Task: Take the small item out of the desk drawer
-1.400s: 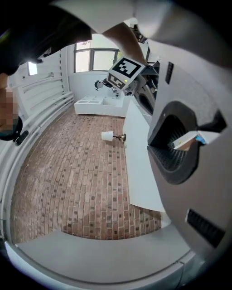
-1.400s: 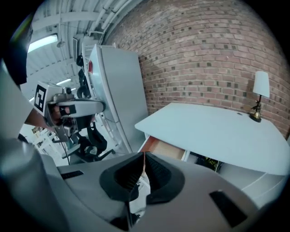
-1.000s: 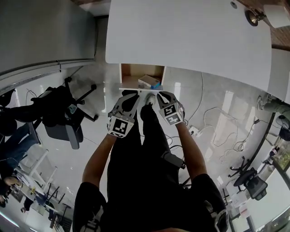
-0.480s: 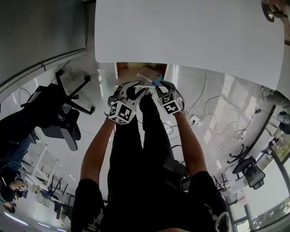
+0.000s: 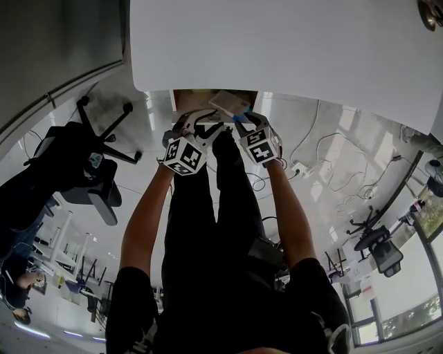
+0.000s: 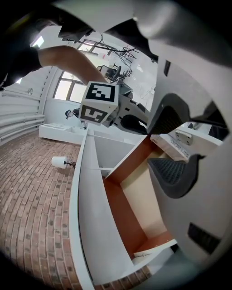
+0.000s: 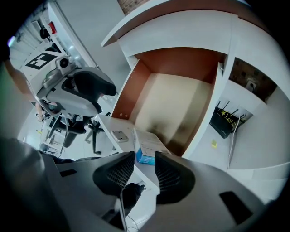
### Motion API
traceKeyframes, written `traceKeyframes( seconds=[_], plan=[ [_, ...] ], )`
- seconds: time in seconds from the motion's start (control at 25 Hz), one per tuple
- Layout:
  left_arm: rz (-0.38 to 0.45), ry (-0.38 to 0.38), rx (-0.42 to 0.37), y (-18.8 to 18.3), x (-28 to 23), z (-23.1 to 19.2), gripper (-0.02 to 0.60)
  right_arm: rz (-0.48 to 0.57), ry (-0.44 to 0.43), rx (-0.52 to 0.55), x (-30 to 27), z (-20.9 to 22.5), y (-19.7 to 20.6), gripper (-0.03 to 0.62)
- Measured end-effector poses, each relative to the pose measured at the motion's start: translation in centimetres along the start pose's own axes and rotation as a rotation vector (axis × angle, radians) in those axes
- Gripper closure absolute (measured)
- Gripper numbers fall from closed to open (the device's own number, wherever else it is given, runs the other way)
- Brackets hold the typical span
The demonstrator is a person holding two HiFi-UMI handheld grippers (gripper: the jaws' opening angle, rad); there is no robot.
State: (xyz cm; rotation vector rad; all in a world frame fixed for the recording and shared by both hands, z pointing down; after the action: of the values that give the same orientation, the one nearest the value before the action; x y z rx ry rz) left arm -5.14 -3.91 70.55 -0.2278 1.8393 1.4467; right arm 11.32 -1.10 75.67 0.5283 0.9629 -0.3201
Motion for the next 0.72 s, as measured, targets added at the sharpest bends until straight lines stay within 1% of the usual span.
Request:
traceKeyframes(
  seconds=[0.12, 0.2, 0.24, 0.32, 0.44, 0.6, 0.72],
  plan=[
    [-0.008, 0.017, -0.006, 0.4, -0.1, 0.0, 0.422, -0.021, 0.008, -0.03, -0.2, -0.1, 0.1, 0.431],
    [-0.012, 0.028, -0.007, 0.7, -0.3, -0.3, 0.422, -0.033, 0.004, -0.04, -0.4, -0.1, 0.0, 0.434],
    [-0.014, 0.032, -0.007, 0.8, -0.4, -0.4, 0.422, -0.033, -0.002, -0.042, -0.5, -0.1, -0.1, 0.448],
    [-0.02, 0.039, -0.005, 1.1, -0.7, -0.3, 0.422, -0.03, -0.014, -0.041, -0.6, -0.1, -0.1, 0.47],
    [-0.027, 0.051, -0.002, 1.7, -0.9, -0.4, 0.422, -0.027, -0.023, -0.043, -0.9, -0.1, -0.1, 0.479],
    [-0.036, 0.061, 0.007, 2.4, -1.3, -0.4, 0.42, -0.008, -0.047, -0.091, -1.1, -0.1, -0.6, 0.48],
    [-0.04, 0.062, 0.011, 2.5, -1.3, -0.3, 0.42, 0.012, -0.058, -0.103, -1.1, -0.2, -1.3, 0.48]
  ],
)
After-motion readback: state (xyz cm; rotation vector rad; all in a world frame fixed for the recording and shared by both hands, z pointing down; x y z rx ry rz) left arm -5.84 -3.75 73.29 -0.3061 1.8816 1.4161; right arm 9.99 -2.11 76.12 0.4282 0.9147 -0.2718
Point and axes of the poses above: the fingertips, and each gripper's own axes: x backward along the fingers, z to its right, y out of its underside, the point moved 9 cm from there along x, backward along the fingers, and after that the axes turned 9 degrees about -y, right-handed, at the moved point
